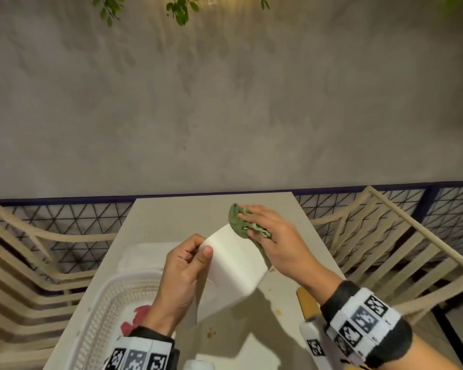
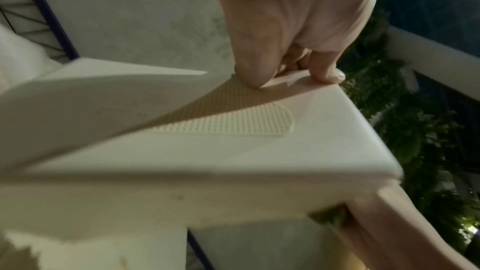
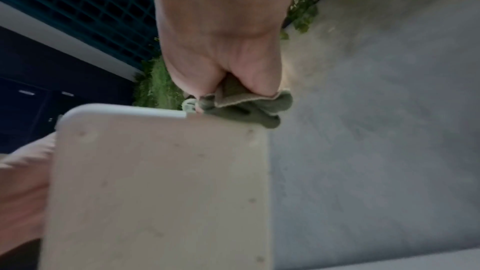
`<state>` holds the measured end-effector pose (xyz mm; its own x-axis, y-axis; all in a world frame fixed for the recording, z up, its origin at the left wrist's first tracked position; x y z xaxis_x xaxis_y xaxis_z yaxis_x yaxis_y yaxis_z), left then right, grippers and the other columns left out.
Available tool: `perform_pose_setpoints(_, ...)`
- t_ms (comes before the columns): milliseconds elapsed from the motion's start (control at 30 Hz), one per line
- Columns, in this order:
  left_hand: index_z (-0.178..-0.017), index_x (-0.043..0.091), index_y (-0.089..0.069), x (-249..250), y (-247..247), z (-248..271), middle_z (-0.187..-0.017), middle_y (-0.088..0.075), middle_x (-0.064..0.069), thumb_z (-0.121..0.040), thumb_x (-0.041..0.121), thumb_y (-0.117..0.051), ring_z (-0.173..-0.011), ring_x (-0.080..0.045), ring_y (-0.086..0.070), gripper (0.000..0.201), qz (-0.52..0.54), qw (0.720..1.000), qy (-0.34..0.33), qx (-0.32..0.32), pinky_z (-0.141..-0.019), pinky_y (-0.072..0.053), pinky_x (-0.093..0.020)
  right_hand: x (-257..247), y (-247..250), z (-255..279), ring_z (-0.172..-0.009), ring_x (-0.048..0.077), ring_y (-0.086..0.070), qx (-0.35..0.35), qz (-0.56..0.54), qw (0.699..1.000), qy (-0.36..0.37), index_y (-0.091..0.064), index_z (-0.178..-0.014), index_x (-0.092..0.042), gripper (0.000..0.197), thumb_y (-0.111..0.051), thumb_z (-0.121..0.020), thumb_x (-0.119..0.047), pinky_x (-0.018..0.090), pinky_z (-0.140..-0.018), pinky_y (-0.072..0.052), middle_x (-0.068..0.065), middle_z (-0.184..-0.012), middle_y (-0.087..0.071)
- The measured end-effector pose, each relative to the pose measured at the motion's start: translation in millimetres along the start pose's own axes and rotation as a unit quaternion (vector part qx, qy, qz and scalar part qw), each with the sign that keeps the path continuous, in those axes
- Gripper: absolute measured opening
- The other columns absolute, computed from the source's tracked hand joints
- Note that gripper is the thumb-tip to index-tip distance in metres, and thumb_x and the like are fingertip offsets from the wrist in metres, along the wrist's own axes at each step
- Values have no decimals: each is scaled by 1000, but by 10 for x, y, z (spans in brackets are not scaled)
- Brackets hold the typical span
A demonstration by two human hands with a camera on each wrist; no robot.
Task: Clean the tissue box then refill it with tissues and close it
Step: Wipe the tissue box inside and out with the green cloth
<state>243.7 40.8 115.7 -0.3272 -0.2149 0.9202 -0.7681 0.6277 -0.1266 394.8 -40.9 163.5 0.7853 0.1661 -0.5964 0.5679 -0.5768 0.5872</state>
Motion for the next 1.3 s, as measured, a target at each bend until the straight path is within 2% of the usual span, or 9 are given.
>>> perform_pose_setpoints(167, -69, 17, -68, -137, 71, -48, -66, -63, -1, -59, 45, -79, -65, -13, -53, 32, 102, 994, 10, 25, -58, -46, -21, -419, -291, 247, -122, 13, -48, -63, 7, 982, 179, -66, -113, -10, 35, -57, -80, -10, 25, -102, -33, 6, -129, -59)
perform_pose_setpoints(300, -61, 19, -60, -187, 115, -46, -58, -52, 3, -55, 62, -76, -57, -11, -43, 46, 63, 997, 19, 33, -52, -34, -22, -111, -191, 71, -116, 9, -48, -16, 9, 997, 75, -69, -110, -11, 37, -63, -74, -9, 40, -97, -41, 2, -126, -60)
perform_pose_setpoints(433, -61, 20, -63, -213, 198, -135, -60, -61, 0, -51, 55, -81, -57, -10, -54, 40, 120, 992, 23, 45, -53, -46, -20, -365, -444, 307, -120, 17, -52, -95, 6, 976, 198, -68, -108, -14, 42, -54, -73, 4, 31, -97, -36, 3, -127, -62)
perform_pose_setpoints(567, -56, 19, -56, -261, 149, -166, -60, -48, -2, -63, 40, -76, -59, -13, -43, 29, 115, 990, 51, 57, -55, -36, -25, -60, -233, 20, -109, 12, -51, -16, 7, 995, 103, -71, -104, -10, 43, -58, -65, 4, 43, -93, -45, 8, -121, -64)
perform_pose_setpoints(733, -56, 20, -58, -247, 196, -317, -56, -52, 4, -63, 43, -78, -56, -9, -46, 31, 172, 982, 39, 66, -53, -43, -20, -246, -378, 217, -120, 16, -51, -128, 22, 963, 235, -68, -107, -17, 42, -64, -72, 6, 32, -92, -36, 3, -126, -62)
perform_pose_setpoints(833, -52, 20, -53, -254, 69, -318, -52, -45, 8, -64, 37, -75, -54, -6, -38, 30, 142, 987, 42, 61, -52, -34, -20, 62, -95, 37, -114, 13, -52, -44, 17, 987, 152, -68, -105, -17, 35, -57, -73, -6, 46, -91, -44, 5, -122, -64)
perform_pose_setpoints(933, -52, 19, -56, -290, -3, -353, -51, -53, 5, -77, 19, -66, -50, -7, -47, 27, 192, 978, 46, 68, -50, -44, -20, -144, -237, 33, -115, 14, -51, -61, 43, 981, 182, -71, -104, -13, 36, -65, -71, 1, 33, -99, -35, 5, -122, -64)
perform_pose_setpoints(1133, -51, 20, -53, -347, 12, -366, -53, -46, 6, -73, 26, -67, -55, -7, -41, 27, 166, 983, 56, 62, -55, -35, -24, 127, -12, 42, -109, 12, -51, -64, 37, 986, 152, -70, -101, -16, 34, -61, -70, -6, 48, -88, -44, 5, -118, -66)
perform_pose_setpoints(1300, -56, 18, -49, -328, 11, -376, -55, -45, 3, -60, 40, -81, -52, -8, -43, 39, 234, 969, 58, 59, -52, -42, -21, -197, -273, 275, -118, 16, -51, -169, 38, 946, 275, -70, -103, -14, 25, -61, -83, -3, 32, -92, -34, 1, -122, -64)
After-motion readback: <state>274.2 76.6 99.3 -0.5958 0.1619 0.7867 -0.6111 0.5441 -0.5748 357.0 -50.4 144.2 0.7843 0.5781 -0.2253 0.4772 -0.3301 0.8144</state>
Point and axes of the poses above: each hand's wrist, its own z-axis away from the middle knuckle, its own y-axis out of the back of the hand, x = y × z, the point moved 6 cm from there along -z, towards the middle knuckle
